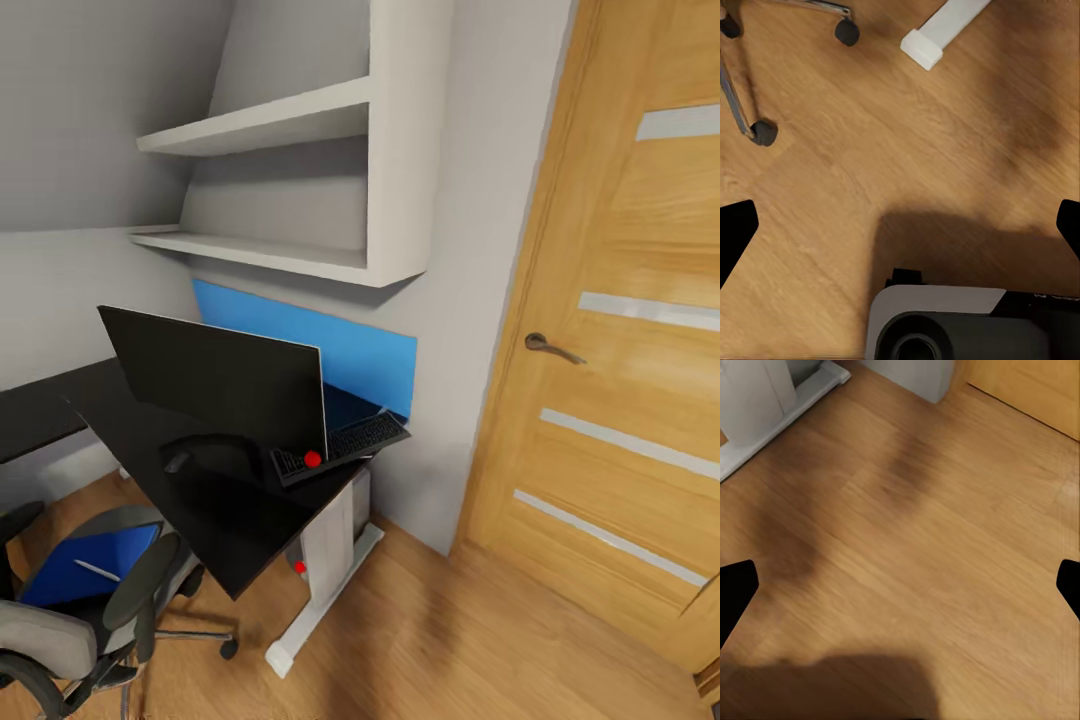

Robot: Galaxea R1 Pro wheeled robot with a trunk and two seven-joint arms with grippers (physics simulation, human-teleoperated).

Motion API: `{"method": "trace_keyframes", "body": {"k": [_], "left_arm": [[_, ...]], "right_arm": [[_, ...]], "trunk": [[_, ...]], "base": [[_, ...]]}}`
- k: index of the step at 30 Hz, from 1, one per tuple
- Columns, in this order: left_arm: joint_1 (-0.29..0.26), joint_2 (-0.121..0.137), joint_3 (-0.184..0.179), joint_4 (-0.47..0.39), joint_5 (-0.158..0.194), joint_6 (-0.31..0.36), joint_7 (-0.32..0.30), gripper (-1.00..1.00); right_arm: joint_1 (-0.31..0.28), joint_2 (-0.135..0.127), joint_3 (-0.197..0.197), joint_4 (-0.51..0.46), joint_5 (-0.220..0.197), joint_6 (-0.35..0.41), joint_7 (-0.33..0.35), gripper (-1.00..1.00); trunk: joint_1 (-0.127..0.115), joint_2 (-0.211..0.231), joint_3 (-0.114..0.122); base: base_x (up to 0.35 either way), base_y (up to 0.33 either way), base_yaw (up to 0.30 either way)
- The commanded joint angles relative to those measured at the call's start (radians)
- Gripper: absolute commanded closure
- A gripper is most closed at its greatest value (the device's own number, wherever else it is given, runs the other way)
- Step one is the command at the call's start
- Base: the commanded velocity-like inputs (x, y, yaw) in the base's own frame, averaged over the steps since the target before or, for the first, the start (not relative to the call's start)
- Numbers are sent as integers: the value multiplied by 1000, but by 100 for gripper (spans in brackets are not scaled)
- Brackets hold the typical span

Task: In the bedroom, organize the workspace by keeping the computer under the desk, ensuring the monitor is on the desk, placing the keyboard on the desk next to the monitor, placing the mouse on the desk next to the keyboard, moving the folder from the swivel chair onto the desk next to the mouse, stacking the notebook on top of the folder with the pen on top of the notebook, and positioning the swivel chair next to the desk.

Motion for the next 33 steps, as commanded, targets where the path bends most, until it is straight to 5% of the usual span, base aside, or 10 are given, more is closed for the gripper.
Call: {"method": "trace_keyframes", "body": {"k": [1, 16, 33], "left_arm": [[0, 0, -2, -1, 8, -2, -1, -100], [0, 0, -2, -1, 8, -2, -1, -100], [0, 0, -2, -1, 8, -2, -1, -100]], "right_arm": [[0, 0, 0, 1, 8, -2, -8, -100], [0, 0, 0, -1, 8, -4, -7, -100], [0, -9, 1, 1, 8, -41, -4, -100]], "trunk": [[0, -1, -1], [0, -1, -1], [0, -1, -2]], "base": [[0, -119, 285], [0, -119, 277], [0, -119, 21]]}}
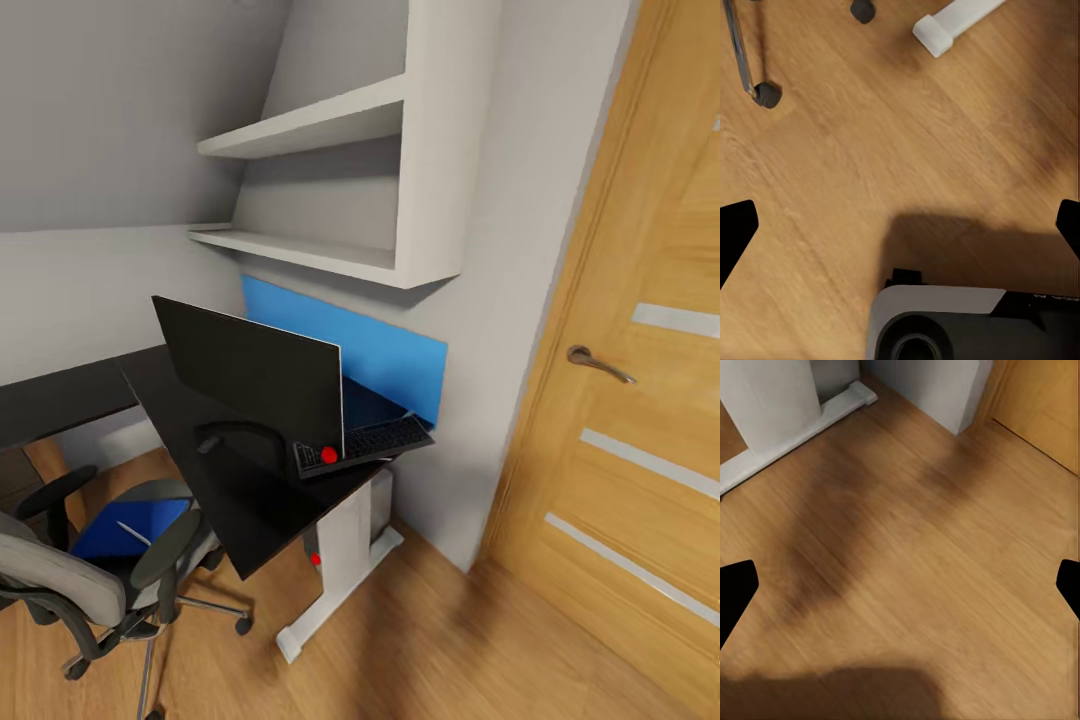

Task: In the bedroom, organize the workspace by keeping the computer under the desk, ensuring the monitor is on the desk, placing the keyboard on the desk next to the monitor, placing the mouse on the desk next to the keyboard, moving the folder from the swivel chair onto the desk next to the mouse, stacking the notebook on top of the folder with the pen on top of the notebook, and positioning the swivel chair next to the desk.

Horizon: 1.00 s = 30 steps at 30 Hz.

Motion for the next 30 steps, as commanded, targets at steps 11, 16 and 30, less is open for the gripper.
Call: {"method": "trace_keyframes", "body": {"k": [11, 16, 30], "left_arm": [[0, 2, -2, -1, 8, -6, -1, -100], [0, 1, -1, -29, 11, -14, -4, -100], [0, -5, 0, -49, 84, -8, 3, -100]], "right_arm": [[-1, 3, 0, 0, 7, -2, -9, -100], [-1, 2, -1, 0, 6, 0, -11, -100], [-1, 0, -2, 0, 6, 1, -11, -100]], "trunk": [[0, -1, -1], [0, -1, -1], [0, -1, -1]], "base": [[-7, -39, 47], [-4, 4, 275], [0, 0, 278]]}}
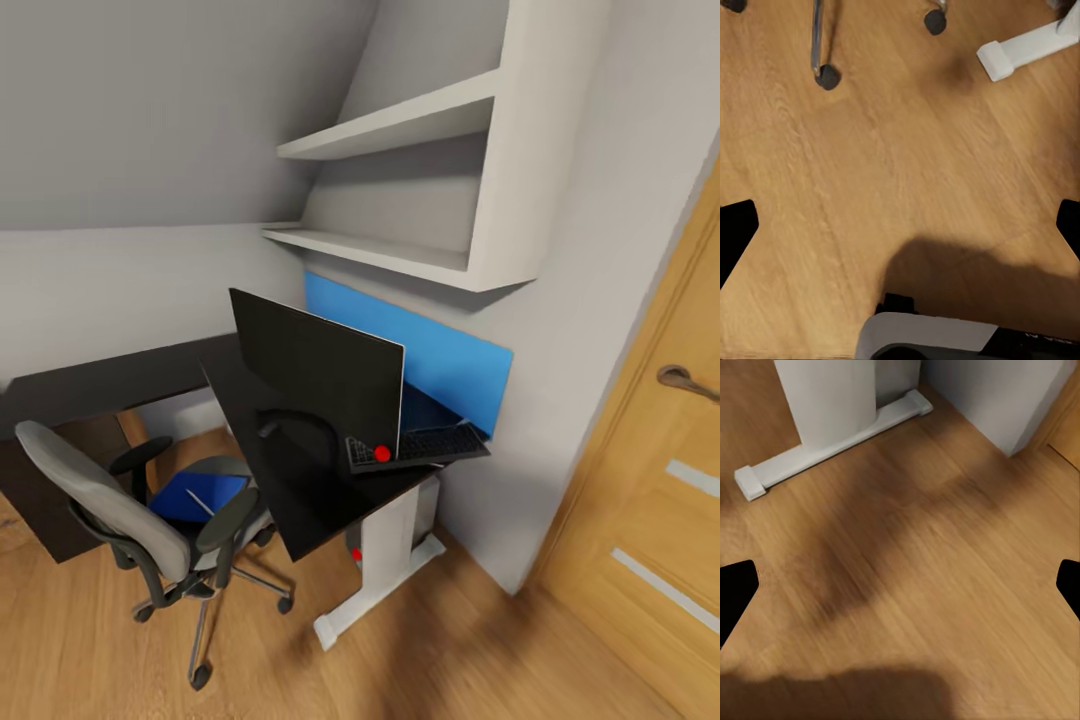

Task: In the bedroom, organize the workspace by keeping the computer under the desk, ensuring the monitor is on the desk, placing the keyboard on the desk next to the monitor, placing the mouse on the desk next to the keyboard, moving the folder from the swivel chair onto the desk next to the mouse, stacking the notebook on top of the folder with the pen on top of the notebook, and positioning the swivel chair next to the desk.

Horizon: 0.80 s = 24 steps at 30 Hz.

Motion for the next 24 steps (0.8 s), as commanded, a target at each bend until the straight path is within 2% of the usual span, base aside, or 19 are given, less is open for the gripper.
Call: {"method": "trace_keyframes", "body": {"k": [1, 11, 24], "left_arm": [[0, 0, 0, -1, 10, -1, 1, -100], [0, 0, 0, -1, 24, 4, 2, -100], [0, 1, 0, -1, 26, 4, 3, -100]], "right_arm": [[-1, 0, 0, 0, 8, -2, -8, -100], [-1, 0, 0, 0, 8, 0, -8, -100], [-1, 0, 0, 1, 8, 3, -7, -100]], "trunk": [[0, -1, -1], [0, -1, -5], [50, -92, -54]], "base": [[0, 0, 277], [0, 0, 275], [0, 0, 252]]}}
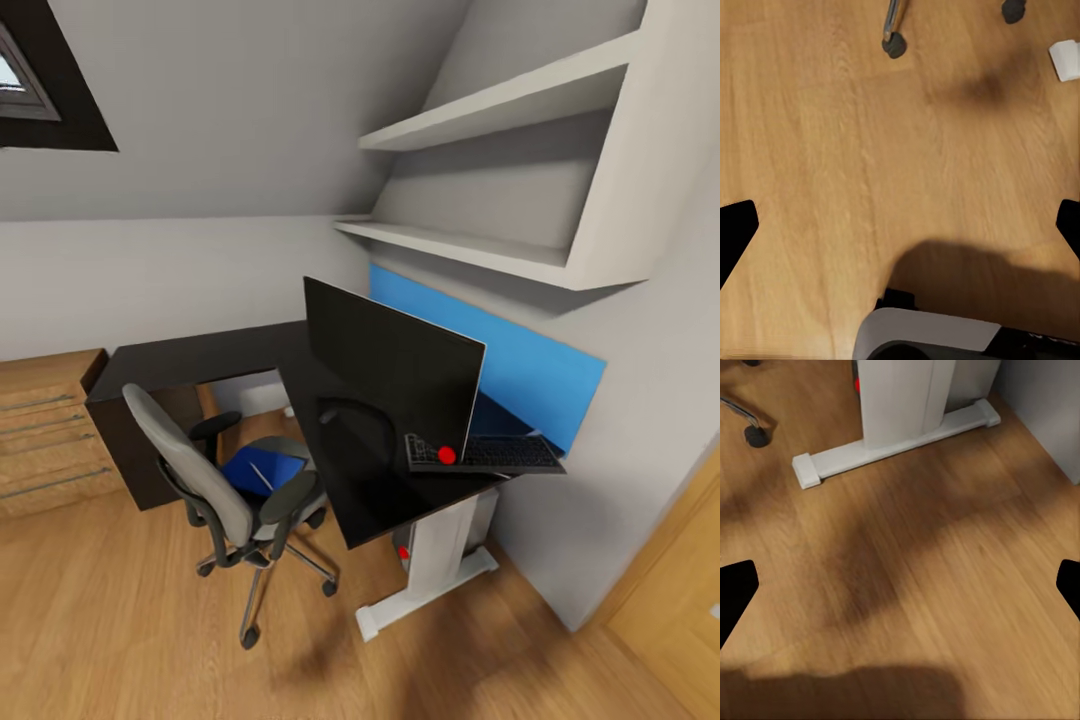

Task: In the bedroom, organize the workspace by keeping the computer under the desk, ensuring the monitor is on the desk, placing the keyboard on the desk next to the monitor, placing the mouse on the desk next to the keyboard, moving the folder from the swivel chair onto the desk next to the mouse, stacking the notebook on top of the folder with the pen on top of the notebook, and positioning the swivel chair next to the desk.

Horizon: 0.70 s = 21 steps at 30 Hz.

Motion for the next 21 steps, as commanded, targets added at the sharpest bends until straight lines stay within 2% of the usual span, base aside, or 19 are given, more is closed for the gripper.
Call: {"method": "trace_keyframes", "body": {"k": [1, 17, 21], "left_arm": [[0, 0, 0, -1, 2, -2, 1, -100], [0, 1, 0, -1, 2, -2, 1, -100], [0, 1, 0, -1, 2, -2, 1, -100]], "right_arm": [[-1, 0, 0, 0, 8, -2, -8, -100], [0, 0, 0, 0, 9, -6, -7, -100], [0, 0, 0, 0, 9, -7, -7, -100]], "trunk": [[4, -8, -5], [65, -120, -57], [81, -148, -70]], "base": [[0, 0, 112], [0, 0, 23], [0, 0, 155]]}}
